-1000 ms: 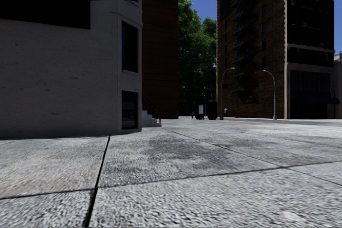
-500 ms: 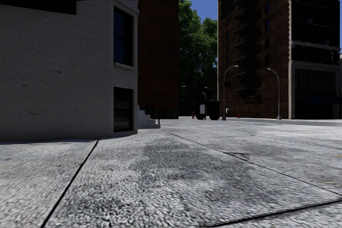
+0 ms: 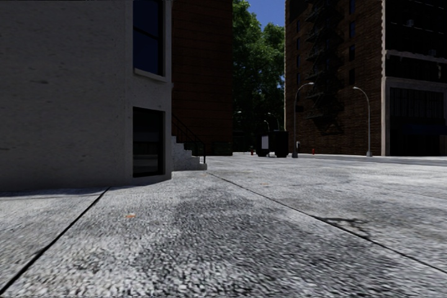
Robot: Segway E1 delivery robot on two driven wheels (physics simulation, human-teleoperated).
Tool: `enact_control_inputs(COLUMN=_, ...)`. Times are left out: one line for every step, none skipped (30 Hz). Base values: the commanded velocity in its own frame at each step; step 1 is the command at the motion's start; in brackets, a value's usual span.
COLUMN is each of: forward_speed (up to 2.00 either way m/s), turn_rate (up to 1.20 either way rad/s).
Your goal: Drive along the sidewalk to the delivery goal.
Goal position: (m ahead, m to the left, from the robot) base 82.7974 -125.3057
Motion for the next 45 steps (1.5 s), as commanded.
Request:
enact_control_inputs(forward_speed=2.0, turn_rate=-1.2)
enact_control_inputs(forward_speed=2.0, turn_rate=-0.75)
enact_control_inputs(forward_speed=2.0, turn_rate=-0.03)
enact_control_inputs(forward_speed=2.0, turn_rate=-0.02)
enact_control_inputs(forward_speed=2.0, turn_rate=-0.02)
enact_control_inputs(forward_speed=2.0, turn_rate=-0.01)
enact_control_inputs(forward_speed=2.0, turn_rate=0.0)
enact_control_inputs(forward_speed=2.0, turn_rate=0.0)
enact_control_inputs(forward_speed=2.0, turn_rate=0.0)
enact_control_inputs(forward_speed=2.0, turn_rate=0.0)
enact_control_inputs(forward_speed=2.0, turn_rate=0.0)
enact_control_inputs(forward_speed=2.0, turn_rate=0.0)
enact_control_inputs(forward_speed=2.0, turn_rate=0.0)
enact_control_inputs(forward_speed=2.0, turn_rate=0.0)
enact_control_inputs(forward_speed=2.0, turn_rate=0.0)
enact_control_inputs(forward_speed=2.0, turn_rate=0.0)
enact_control_inputs(forward_speed=2.0, turn_rate=0.0)
enact_control_inputs(forward_speed=2.0, turn_rate=0.0)
enact_control_inputs(forward_speed=2.0, turn_rate=0.0)
enact_control_inputs(forward_speed=2.0, turn_rate=0.0)
enact_control_inputs(forward_speed=2.0, turn_rate=0.0)
enact_control_inputs(forward_speed=2.0, turn_rate=0.0)
enact_control_inputs(forward_speed=2.0, turn_rate=0.0)
enact_control_inputs(forward_speed=2.0, turn_rate=0.0)
enact_control_inputs(forward_speed=2.0, turn_rate=0.0)
enact_control_inputs(forward_speed=2.0, turn_rate=0.0)
enact_control_inputs(forward_speed=2.0, turn_rate=0.0)
enact_control_inputs(forward_speed=2.0, turn_rate=0.0)
enact_control_inputs(forward_speed=2.0, turn_rate=0.0)
enact_control_inputs(forward_speed=2.0, turn_rate=0.0)
enact_control_inputs(forward_speed=2.0, turn_rate=0.0)
enact_control_inputs(forward_speed=2.0, turn_rate=0.0)
enact_control_inputs(forward_speed=2.0, turn_rate=0.0)
enact_control_inputs(forward_speed=2.0, turn_rate=0.0)
enact_control_inputs(forward_speed=2.0, turn_rate=0.0)
enact_control_inputs(forward_speed=2.0, turn_rate=0.0)
enact_control_inputs(forward_speed=2.0, turn_rate=0.0)
enact_control_inputs(forward_speed=2.0, turn_rate=0.0)
enact_control_inputs(forward_speed=2.0, turn_rate=0.0)
enact_control_inputs(forward_speed=2.0, turn_rate=0.0)
enact_control_inputs(forward_speed=2.0, turn_rate=0.0)
enact_control_inputs(forward_speed=2.0, turn_rate=0.0)
enact_control_inputs(forward_speed=2.0, turn_rate=0.0)
enact_control_inputs(forward_speed=2.0, turn_rate=0.0)
enact_control_inputs(forward_speed=2.0, turn_rate=0.0)
